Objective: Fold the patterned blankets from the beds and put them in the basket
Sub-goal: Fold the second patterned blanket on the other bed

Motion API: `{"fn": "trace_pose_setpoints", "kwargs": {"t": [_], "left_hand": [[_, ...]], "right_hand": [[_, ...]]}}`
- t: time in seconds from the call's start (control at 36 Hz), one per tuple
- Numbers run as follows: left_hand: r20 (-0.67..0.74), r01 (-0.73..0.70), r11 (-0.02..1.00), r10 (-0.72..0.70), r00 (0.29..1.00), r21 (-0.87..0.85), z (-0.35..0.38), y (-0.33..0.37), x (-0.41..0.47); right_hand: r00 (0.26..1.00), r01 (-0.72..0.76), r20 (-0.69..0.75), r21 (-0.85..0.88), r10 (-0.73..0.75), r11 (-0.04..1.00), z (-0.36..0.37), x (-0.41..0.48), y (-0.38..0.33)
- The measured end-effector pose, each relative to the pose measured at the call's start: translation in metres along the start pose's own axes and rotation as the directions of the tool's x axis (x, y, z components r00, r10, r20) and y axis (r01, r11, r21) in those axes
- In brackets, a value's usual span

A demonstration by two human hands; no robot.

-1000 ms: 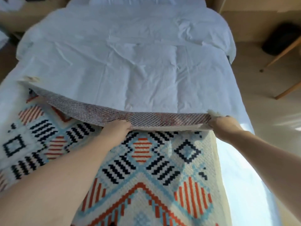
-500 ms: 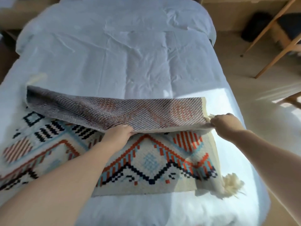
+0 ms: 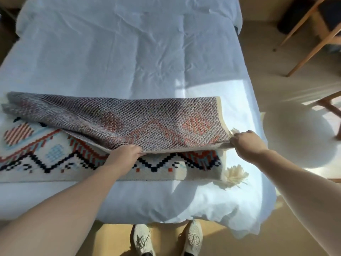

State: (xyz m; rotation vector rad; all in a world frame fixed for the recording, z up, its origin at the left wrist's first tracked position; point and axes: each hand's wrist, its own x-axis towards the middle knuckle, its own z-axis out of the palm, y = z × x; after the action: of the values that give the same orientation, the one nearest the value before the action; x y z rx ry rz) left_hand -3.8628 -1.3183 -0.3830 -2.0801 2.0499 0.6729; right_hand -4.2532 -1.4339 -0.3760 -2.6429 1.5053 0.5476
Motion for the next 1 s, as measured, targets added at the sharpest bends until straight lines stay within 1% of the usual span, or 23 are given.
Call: {"fn": "trace_pose_setpoints", "kwargs": {"t": [0.08,0.14,0.22,0.36,0.42,0.44,0.53,0.61,0.67,0.75,0.78,0.83,0.86,0.89,0.92,0.94,1.0], "left_hand": [[0.004,-0.004,1.0,0.004,1.0,0.02,0.009,-0.003,-0.015],[0.021,-0.01,0.999,0.009,1.0,0.034,0.017,-0.004,-0.024],[0.076,-0.024,0.998,0.019,0.997,0.063,0.031,-0.003,-0.034],[0.156,0.0,0.988,-0.024,0.988,0.152,0.058,0.007,-0.04],[0.173,-0.018,0.989,-0.008,0.985,0.145,0.068,0.02,-0.038],[0.175,-0.039,0.99,0.015,0.984,0.133,0.072,0.03,-0.036],[0.147,-0.139,0.983,0.121,0.982,0.117,0.082,0.068,-0.025],[0.099,-0.26,0.958,0.249,0.964,0.12,0.092,0.114,-0.01],[0.065,-0.327,0.938,0.321,0.945,0.116,0.1,0.145,0.0],[-0.022,-0.412,0.904,0.417,0.909,0.117,0.117,0.185,0.015],[-0.042,-0.408,0.903,0.417,0.908,0.133,0.122,0.195,0.02],[-0.047,-0.354,0.918,0.367,0.929,0.177,0.127,0.21,0.028],[-0.043,-0.327,0.926,0.34,0.939,0.186,0.127,0.215,0.031],[-0.045,-0.315,0.929,0.329,0.943,0.193,0.128,0.219,0.034],[-0.05,-0.319,0.927,0.335,0.941,0.198,0.127,0.222,0.036],[-0.05,-0.334,0.922,0.35,0.936,0.197,0.126,0.225,0.037],[-0.036,-0.377,0.906,0.39,0.92,0.192,0.124,0.232,0.036]], "right_hand": [[0.999,0.037,-0.012,0.072,-0.037,0.997,0.003,-0.018,-0.009],[0.998,0.059,0.014,0.104,-0.06,0.993,0.009,-0.03,-0.015],[0.994,0.075,0.075,0.046,-0.079,0.996,0.029,-0.043,-0.024],[0.988,0.101,0.101,0.113,-0.113,0.988,0.07,-0.058,-0.037],[0.991,0.086,0.086,0.142,-0.098,0.986,0.082,-0.065,-0.04],[0.993,0.054,0.097,0.149,-0.069,0.987,0.086,-0.07,-0.04],[0.988,-0.058,0.148,0.175,0.031,0.983,0.096,-0.081,-0.036],[0.984,-0.114,0.151,0.15,0.092,0.982,0.105,-0.085,-0.03],[0.986,-0.129,0.124,0.156,0.11,0.979,0.112,-0.085,-0.026],[0.996,-0.092,0.018,0.163,0.09,0.982,0.124,-0.079,-0.02],[0.997,-0.065,-0.022,0.181,0.07,0.981,0.127,-0.077,-0.019],[0.994,0.001,-0.11,0.228,0.025,0.974,0.129,-0.076,-0.017],[0.992,0.013,-0.127,0.24,0.018,0.971,0.128,-0.076,-0.014],[0.993,-0.007,-0.11,0.232,0.033,0.973,0.124,-0.078,-0.009],[0.996,-0.047,-0.06,0.201,0.06,0.978,0.12,-0.081,-0.003],[0.996,-0.091,-0.01,0.164,0.094,0.982,0.115,-0.085,0.005],[0.984,-0.176,0.044,0.12,0.172,0.977,0.109,-0.095,0.025]]}}
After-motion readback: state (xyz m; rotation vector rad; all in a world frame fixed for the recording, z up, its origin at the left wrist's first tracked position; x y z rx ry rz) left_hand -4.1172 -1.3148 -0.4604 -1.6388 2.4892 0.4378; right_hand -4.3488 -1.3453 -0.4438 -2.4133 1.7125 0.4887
